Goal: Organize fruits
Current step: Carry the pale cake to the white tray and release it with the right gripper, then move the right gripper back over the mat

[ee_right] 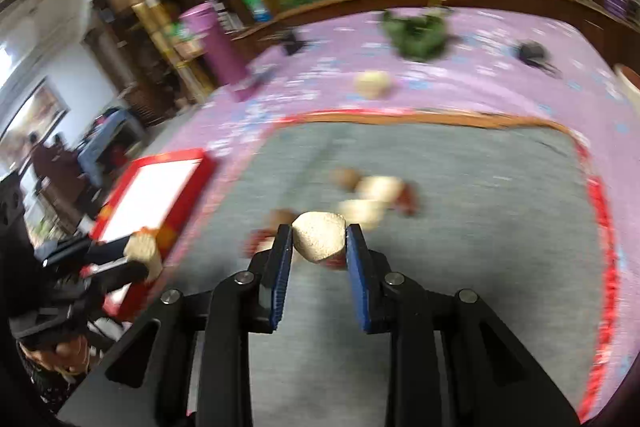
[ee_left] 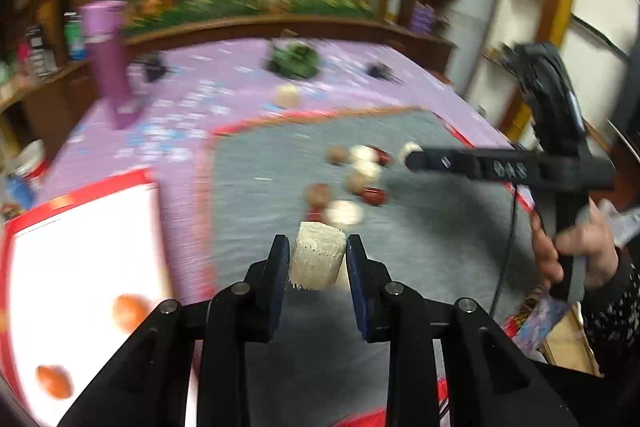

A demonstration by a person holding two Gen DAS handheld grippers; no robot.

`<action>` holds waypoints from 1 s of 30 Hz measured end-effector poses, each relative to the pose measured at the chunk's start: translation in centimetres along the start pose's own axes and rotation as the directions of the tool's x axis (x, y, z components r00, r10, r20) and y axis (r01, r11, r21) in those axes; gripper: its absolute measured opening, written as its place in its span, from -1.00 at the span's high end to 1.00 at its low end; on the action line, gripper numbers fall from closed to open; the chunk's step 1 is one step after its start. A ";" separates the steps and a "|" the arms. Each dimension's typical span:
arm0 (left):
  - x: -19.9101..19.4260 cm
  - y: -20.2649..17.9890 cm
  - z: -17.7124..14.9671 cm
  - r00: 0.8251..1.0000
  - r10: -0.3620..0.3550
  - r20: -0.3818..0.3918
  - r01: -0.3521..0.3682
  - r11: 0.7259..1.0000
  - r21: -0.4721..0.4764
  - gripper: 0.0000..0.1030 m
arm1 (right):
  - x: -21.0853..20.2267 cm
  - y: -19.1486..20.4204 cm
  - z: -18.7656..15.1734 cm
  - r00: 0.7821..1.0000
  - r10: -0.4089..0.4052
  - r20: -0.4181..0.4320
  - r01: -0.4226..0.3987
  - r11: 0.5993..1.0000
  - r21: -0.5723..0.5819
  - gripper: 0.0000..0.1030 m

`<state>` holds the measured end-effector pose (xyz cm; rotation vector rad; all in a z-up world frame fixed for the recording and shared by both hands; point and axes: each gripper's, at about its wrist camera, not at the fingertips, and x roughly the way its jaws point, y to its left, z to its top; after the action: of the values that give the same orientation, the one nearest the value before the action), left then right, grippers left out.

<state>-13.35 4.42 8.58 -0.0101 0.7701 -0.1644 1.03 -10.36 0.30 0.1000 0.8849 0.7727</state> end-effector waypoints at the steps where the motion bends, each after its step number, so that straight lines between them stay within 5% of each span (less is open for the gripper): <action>1: -1.0 1.0 -0.4 1.000 0.028 0.014 -0.028 0.999 -0.024 0.45 | 0.7 2.1 -0.1 1.000 0.024 -0.009 -0.025 0.999 -0.032 0.43; 8: -6.4 8.6 -4.3 0.969 0.246 0.013 -0.240 0.955 -0.175 0.45 | 5.5 12.2 -0.8 0.985 0.161 -0.068 -0.170 0.974 -0.152 0.43; 15: -6.5 12.1 -6.7 0.949 0.313 -0.033 -0.312 0.919 -0.241 0.45 | 8.6 18.8 -2.2 0.969 0.208 -0.130 -0.234 0.942 -0.241 0.43; 21: -5.4 12.4 -7.2 0.921 0.382 -0.073 -0.388 0.894 -0.224 0.42 | 10.4 20.3 -3.7 0.968 0.169 -0.184 -0.216 0.936 -0.278 0.35; 22: -5.5 12.5 -7.3 0.907 0.414 -0.082 -0.422 0.880 -0.220 0.38 | 10.5 20.4 -3.9 0.968 0.163 -0.193 -0.214 0.935 -0.281 0.17; 24: -5.7 12.5 -7.4 0.886 0.454 -0.092 -0.463 0.862 -0.204 -0.22 | 10.2 20.4 -3.9 0.964 0.180 -0.196 -0.229 0.936 -0.268 -0.09; 26: -6.1 12.1 -7.2 0.864 0.495 -0.089 -0.503 0.842 -0.195 -0.57 | 9.2 19.9 -3.5 0.968 0.194 -0.157 -0.229 0.940 -0.253 -0.17; 30: -7.2 10.9 -6.4 0.841 0.539 -0.051 -0.539 0.826 -0.163 -0.57 | 6.8 18.4 -2.9 0.974 0.209 -0.088 -0.224 0.952 -0.210 -0.18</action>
<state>-21.32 16.63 8.20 0.0453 0.7608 0.4466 -8.85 6.75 1.02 -0.0235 0.8527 1.0797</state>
